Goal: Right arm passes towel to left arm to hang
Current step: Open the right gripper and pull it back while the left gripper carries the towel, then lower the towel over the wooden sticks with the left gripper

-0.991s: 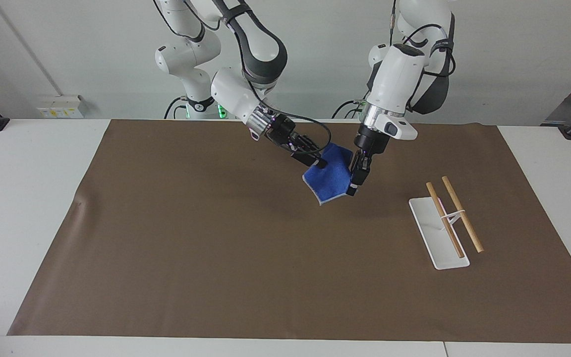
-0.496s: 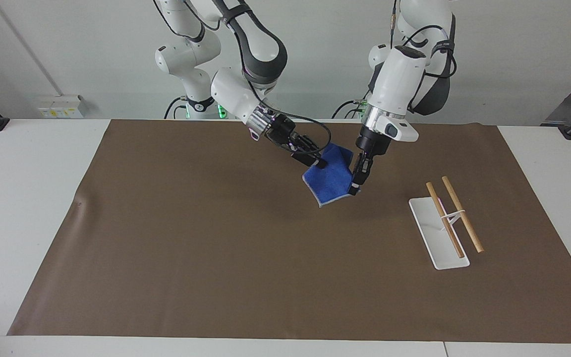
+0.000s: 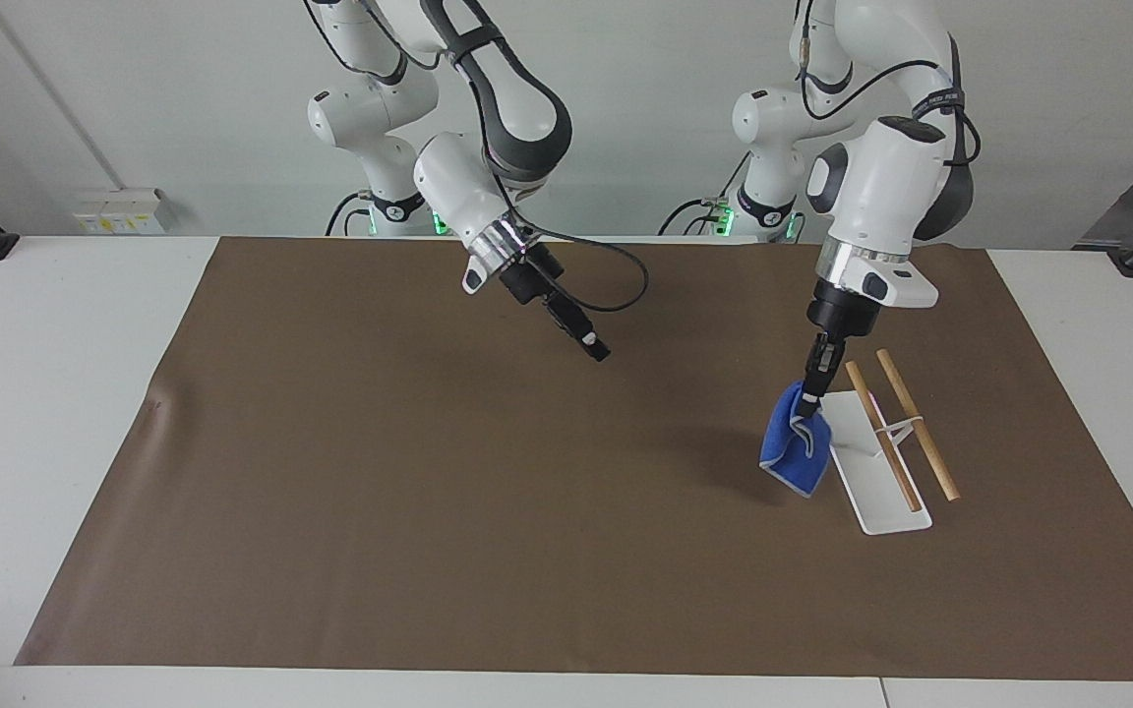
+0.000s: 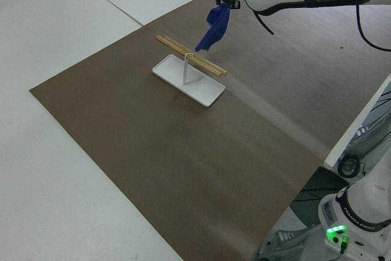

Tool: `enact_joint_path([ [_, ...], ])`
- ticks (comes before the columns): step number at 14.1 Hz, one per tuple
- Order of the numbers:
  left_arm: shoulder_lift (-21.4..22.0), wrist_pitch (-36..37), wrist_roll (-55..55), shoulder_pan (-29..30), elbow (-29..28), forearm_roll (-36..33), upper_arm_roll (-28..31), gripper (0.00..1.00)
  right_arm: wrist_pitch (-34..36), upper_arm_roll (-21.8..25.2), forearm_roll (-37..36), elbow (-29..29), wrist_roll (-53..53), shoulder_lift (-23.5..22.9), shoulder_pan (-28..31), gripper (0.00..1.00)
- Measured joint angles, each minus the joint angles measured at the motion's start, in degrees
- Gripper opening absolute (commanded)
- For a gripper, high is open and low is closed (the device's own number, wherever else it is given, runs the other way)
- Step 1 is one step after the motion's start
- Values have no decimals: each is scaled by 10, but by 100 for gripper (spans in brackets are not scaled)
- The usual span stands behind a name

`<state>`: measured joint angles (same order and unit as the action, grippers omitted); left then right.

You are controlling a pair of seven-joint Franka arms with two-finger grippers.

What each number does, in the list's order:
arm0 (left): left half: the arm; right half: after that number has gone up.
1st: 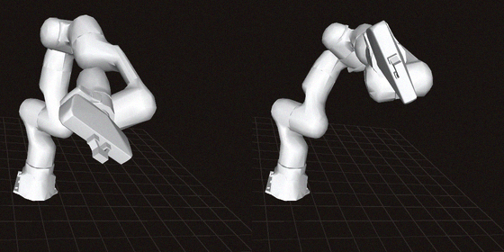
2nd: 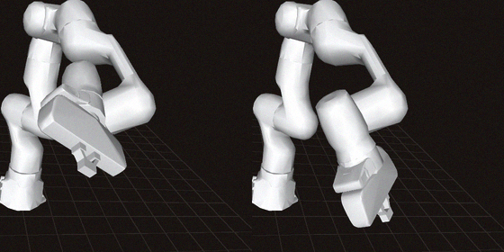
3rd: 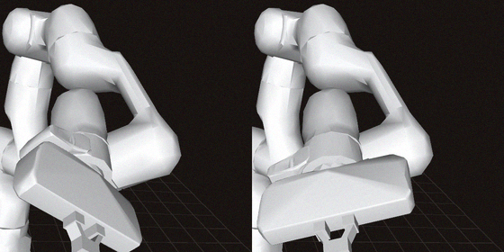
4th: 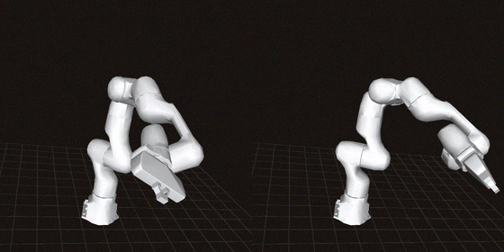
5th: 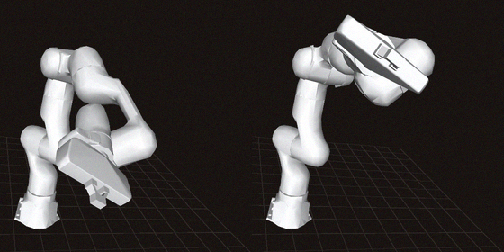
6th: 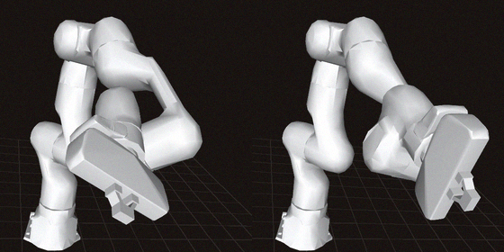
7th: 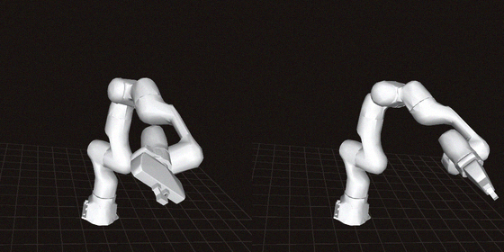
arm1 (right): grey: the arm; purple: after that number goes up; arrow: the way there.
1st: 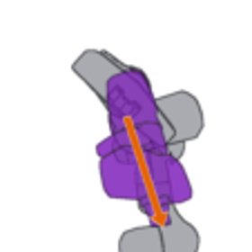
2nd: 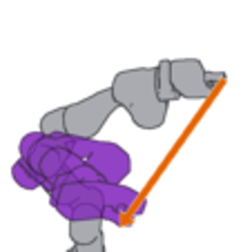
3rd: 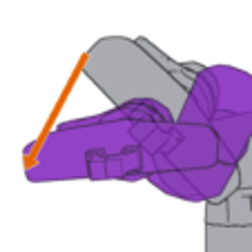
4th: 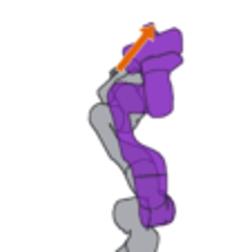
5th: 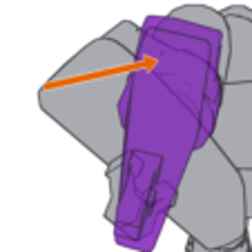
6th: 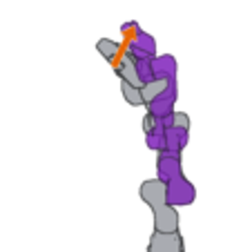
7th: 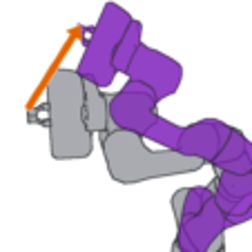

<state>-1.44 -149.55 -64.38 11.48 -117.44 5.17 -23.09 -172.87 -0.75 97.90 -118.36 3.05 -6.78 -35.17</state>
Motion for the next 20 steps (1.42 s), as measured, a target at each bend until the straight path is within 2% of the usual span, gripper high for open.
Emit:
enact_joint_path([
  [5, 0, 0, 105, 2, 0, 0, 95, 0, -3, 1, -115, -29, 156, -9, 55, 100],
  [9, 0, -2, 173, 3, 3, 0, 147, 0, 10, 2, -292, -33, 175, -24, 94, 100],
  [14, -11, -5, 184, 2, 44, 0, 159, 0, 100, 5, -596, -34, 178, -26, 181, 100],
  [18, -33, -21, 188, 0, 53, 0, 156, 0, 194, 12, -731, -27, 179, -24, 249, 100],
  [20, -52, -50, 194, -2, 53, 0, 155, 0, 266, 24, -831, -4, 165, -20, 275, 100],
])
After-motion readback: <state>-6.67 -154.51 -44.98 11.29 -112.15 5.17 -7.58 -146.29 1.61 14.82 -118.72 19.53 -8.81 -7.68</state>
